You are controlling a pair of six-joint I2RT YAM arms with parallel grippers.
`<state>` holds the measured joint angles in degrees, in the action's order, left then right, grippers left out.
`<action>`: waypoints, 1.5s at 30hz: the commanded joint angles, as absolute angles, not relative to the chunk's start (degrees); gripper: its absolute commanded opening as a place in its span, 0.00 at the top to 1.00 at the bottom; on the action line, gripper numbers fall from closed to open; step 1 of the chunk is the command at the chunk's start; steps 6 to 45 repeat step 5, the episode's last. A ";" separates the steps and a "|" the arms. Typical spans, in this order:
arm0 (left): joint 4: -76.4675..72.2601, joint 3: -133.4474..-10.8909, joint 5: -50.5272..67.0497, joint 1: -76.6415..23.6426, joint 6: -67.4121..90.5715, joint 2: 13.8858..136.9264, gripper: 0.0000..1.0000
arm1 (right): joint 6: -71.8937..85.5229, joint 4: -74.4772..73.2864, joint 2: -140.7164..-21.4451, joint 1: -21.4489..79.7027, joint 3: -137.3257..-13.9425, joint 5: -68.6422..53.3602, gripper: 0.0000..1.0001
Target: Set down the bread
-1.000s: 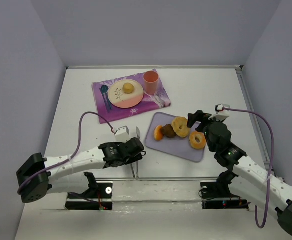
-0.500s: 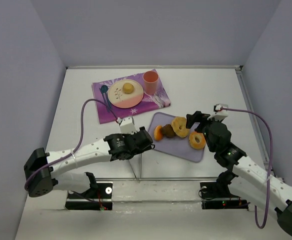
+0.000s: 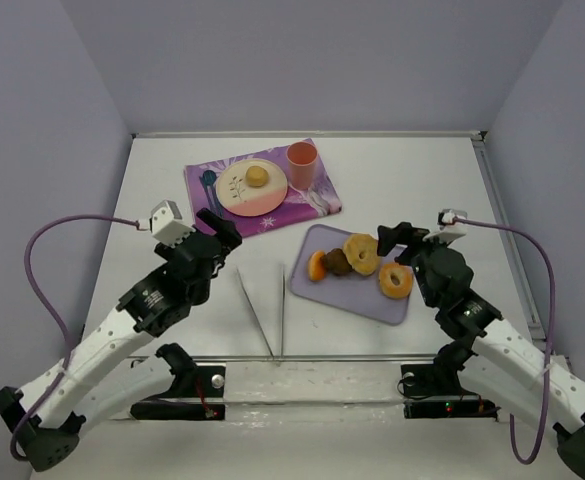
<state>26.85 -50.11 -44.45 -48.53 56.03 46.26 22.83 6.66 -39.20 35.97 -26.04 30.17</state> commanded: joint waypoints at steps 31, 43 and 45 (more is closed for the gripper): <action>13.36 -42.98 -41.13 -42.98 45.00 39.90 0.01 | 23.82 4.84 -36.04 35.60 -29.17 34.98 0.00; 13.36 -42.98 -41.13 -42.98 45.00 39.90 0.01 | 23.82 4.84 -36.04 35.60 -29.17 34.98 0.00; 13.36 -42.98 -41.13 -42.98 45.00 39.90 0.01 | 23.82 4.84 -36.04 35.60 -29.17 34.98 0.00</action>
